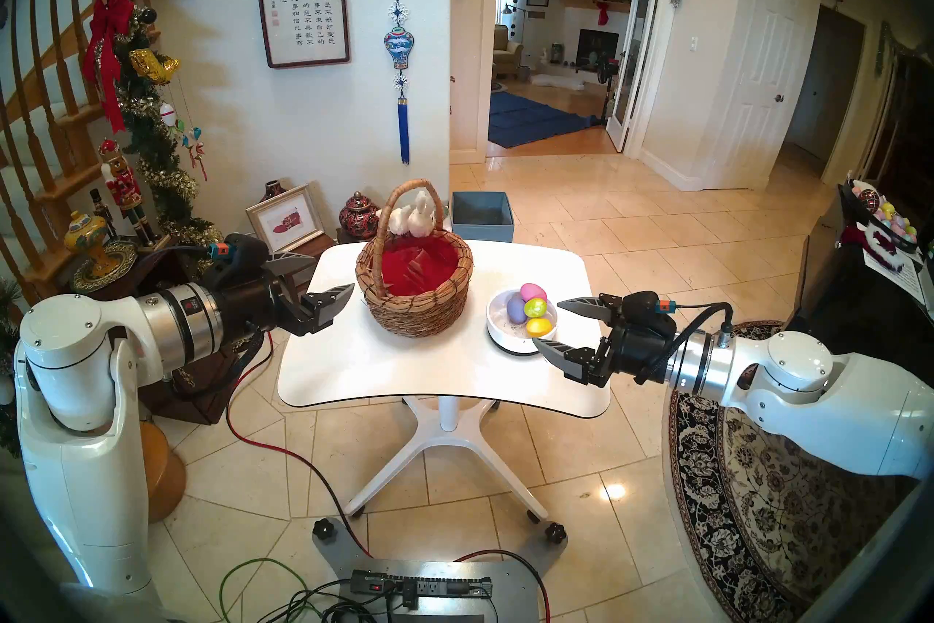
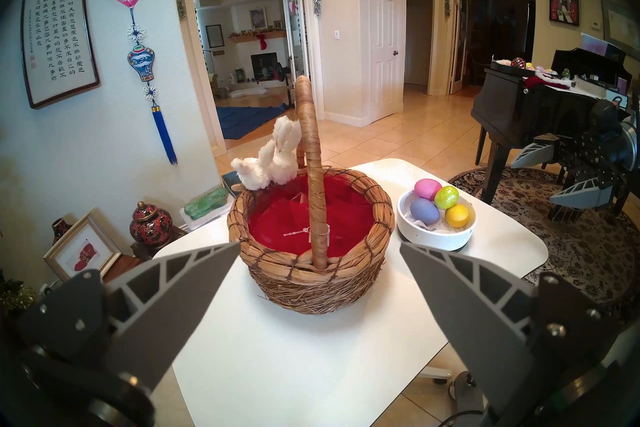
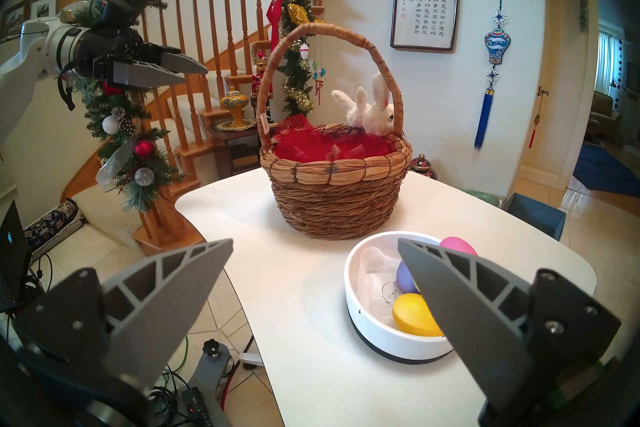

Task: Put easter egg into basket

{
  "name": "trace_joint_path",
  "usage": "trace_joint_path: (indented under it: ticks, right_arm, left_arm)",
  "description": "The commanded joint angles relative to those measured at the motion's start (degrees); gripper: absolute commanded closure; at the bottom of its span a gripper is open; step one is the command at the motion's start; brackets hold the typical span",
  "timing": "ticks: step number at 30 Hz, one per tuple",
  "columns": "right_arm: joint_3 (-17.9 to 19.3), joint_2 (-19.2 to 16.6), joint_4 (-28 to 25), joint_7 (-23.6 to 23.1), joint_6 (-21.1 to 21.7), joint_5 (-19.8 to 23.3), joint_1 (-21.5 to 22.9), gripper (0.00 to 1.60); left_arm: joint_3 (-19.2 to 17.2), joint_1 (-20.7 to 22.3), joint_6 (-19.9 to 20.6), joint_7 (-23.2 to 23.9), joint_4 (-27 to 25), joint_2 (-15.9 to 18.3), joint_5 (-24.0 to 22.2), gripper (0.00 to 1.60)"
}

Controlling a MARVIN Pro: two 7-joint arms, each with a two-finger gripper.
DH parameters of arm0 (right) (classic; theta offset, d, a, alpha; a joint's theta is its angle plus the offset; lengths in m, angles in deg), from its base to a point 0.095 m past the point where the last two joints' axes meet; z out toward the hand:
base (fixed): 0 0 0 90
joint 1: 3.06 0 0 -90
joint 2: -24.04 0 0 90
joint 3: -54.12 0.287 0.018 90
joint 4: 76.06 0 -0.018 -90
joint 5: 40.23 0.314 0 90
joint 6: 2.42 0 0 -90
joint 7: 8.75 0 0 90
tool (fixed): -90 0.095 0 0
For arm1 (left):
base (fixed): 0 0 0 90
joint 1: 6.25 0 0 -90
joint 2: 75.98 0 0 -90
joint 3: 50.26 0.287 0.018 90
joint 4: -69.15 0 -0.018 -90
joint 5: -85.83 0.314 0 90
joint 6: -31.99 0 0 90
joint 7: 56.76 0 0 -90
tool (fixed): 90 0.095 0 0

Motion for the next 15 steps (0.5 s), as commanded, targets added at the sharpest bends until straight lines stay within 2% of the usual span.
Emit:
trace_joint_path:
  ticks: [1,15]
  right_arm:
    - [0.43,-0.17,0.02,0.02,-0.14,0.03,0.33,0.0]
    - [0.42,-0.18,0.02,0.03,-0.15,0.03,0.34,0.0]
  left_arm:
    - [0.06,0.05,-0.01,0.01,-0.25,0.01,0.0,0.0]
    - [0.06,0.05,-0.01,0.01,-0.25,0.01,0.0,0.0]
